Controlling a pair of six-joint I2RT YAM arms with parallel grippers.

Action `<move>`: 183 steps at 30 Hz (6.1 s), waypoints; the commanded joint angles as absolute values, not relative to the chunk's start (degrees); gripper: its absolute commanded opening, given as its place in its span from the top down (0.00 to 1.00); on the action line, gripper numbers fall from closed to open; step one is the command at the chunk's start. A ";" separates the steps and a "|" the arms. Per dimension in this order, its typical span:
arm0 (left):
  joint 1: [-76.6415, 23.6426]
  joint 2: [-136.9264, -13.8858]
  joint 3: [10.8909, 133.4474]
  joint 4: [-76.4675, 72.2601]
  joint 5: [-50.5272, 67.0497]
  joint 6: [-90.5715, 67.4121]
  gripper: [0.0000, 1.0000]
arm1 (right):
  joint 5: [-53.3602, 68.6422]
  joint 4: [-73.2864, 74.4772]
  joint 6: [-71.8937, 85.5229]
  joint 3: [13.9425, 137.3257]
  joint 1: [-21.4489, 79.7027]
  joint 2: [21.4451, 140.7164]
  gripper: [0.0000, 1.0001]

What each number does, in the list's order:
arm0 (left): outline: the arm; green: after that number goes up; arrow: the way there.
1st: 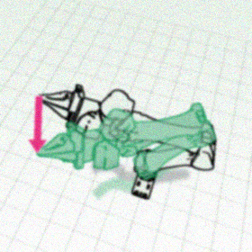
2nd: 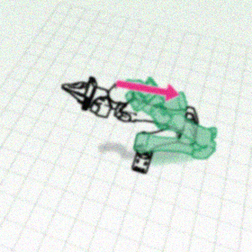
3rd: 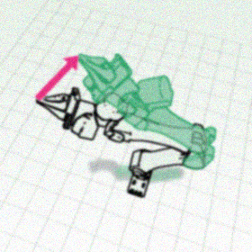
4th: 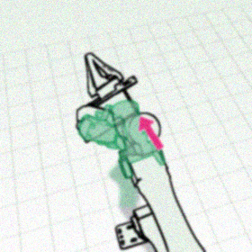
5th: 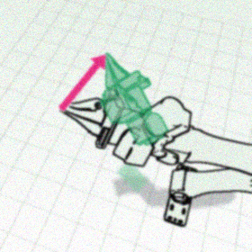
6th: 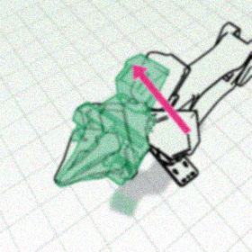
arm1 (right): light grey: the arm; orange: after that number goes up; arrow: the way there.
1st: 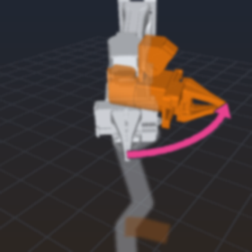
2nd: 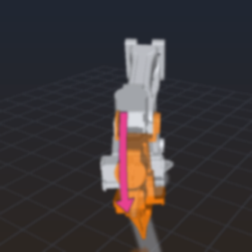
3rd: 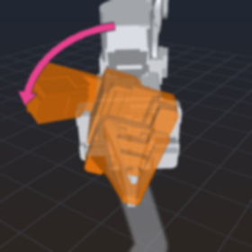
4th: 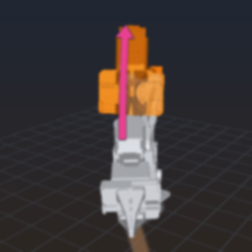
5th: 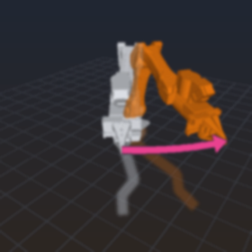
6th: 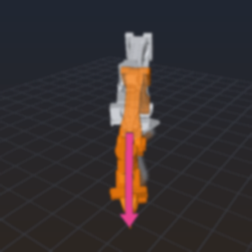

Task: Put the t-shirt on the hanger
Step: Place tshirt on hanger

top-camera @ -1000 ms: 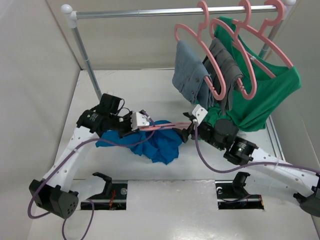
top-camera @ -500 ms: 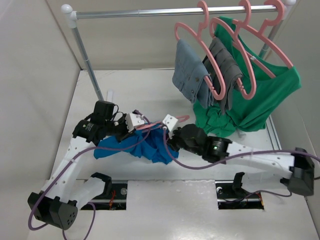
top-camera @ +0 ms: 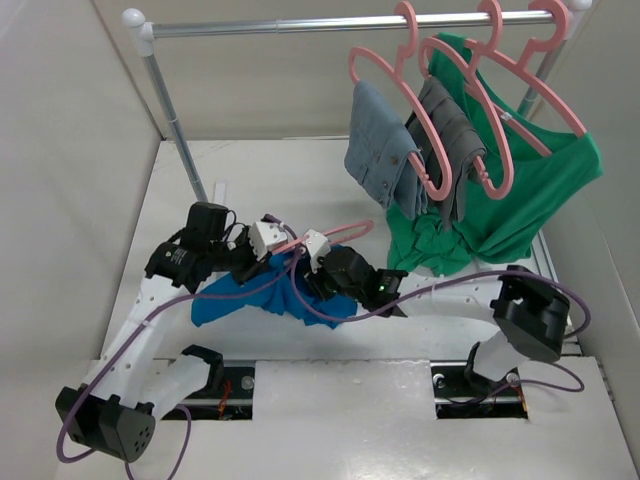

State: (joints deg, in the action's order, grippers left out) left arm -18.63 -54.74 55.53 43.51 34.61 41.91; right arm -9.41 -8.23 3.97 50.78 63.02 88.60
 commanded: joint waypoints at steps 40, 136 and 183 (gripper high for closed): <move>-9.23 -52.64 55.20 53.64 30.63 64.01 1.00 | -21.01 -5.54 14.25 34.45 40.87 66.10 1.00; 6.15 -63.81 64.95 64.78 47.28 91.59 0.67 | 3.43 51.15 -10.64 79.10 55.37 60.55 1.00; -0.18 -62.22 63.97 32.07 46.58 39.37 1.00 | 13.88 49.65 -8.78 77.00 44.75 65.83 1.00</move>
